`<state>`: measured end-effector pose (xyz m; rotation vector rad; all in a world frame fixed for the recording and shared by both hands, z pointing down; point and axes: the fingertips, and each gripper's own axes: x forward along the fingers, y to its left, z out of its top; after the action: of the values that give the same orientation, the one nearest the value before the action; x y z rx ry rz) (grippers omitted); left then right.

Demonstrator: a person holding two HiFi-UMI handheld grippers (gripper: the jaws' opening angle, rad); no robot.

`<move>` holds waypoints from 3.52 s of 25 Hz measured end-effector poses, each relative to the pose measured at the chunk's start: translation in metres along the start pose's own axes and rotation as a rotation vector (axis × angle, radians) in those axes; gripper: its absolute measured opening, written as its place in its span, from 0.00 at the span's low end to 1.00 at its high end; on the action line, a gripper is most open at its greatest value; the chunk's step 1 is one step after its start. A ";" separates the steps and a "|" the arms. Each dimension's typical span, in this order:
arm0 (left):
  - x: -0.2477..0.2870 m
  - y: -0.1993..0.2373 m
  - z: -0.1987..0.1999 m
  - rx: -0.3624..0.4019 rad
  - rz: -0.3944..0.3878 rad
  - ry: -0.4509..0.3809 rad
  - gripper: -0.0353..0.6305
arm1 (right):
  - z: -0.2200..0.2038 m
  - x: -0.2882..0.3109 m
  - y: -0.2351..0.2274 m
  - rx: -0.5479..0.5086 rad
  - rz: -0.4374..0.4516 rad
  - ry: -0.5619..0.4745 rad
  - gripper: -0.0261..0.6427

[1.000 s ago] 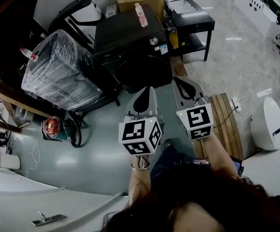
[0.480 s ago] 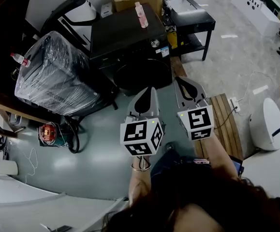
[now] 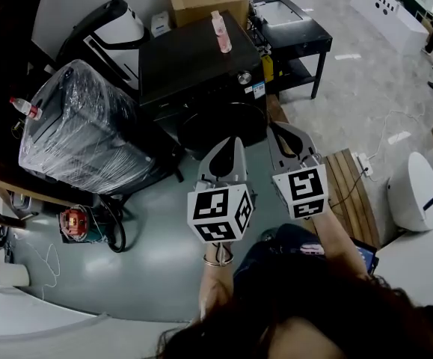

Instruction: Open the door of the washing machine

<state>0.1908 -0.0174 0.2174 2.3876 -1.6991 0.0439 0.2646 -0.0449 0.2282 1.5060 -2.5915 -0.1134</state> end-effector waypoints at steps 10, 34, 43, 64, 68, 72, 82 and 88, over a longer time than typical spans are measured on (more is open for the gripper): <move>0.028 0.013 -0.004 0.000 -0.050 0.040 0.07 | -0.006 0.030 -0.006 0.008 -0.031 0.022 0.04; 0.221 0.057 -0.031 -0.017 0.028 0.097 0.07 | -0.075 0.182 -0.110 0.003 0.051 0.151 0.04; 0.280 0.080 -0.057 -0.050 0.123 0.093 0.07 | -0.122 0.238 -0.134 -0.023 0.157 0.227 0.07; 0.360 0.147 -0.149 -0.113 0.215 0.160 0.07 | -0.249 0.335 -0.120 -0.176 0.389 0.389 0.14; 0.373 0.157 -0.166 -0.129 0.207 0.177 0.07 | -0.277 0.347 -0.115 -0.181 0.435 0.418 0.16; 0.381 0.165 -0.179 -0.146 0.191 0.181 0.07 | -0.305 0.358 -0.109 -0.218 0.470 0.450 0.17; 0.397 0.177 -0.214 -0.143 0.165 0.246 0.07 | -0.359 0.378 -0.096 -0.280 0.545 0.519 0.19; 0.400 0.189 -0.227 -0.150 0.181 0.280 0.07 | -0.389 0.386 -0.085 -0.324 0.593 0.564 0.19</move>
<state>0.1701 -0.4065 0.5268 2.0079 -1.7118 0.2571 0.2114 -0.4195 0.6336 0.5215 -2.2841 -0.0305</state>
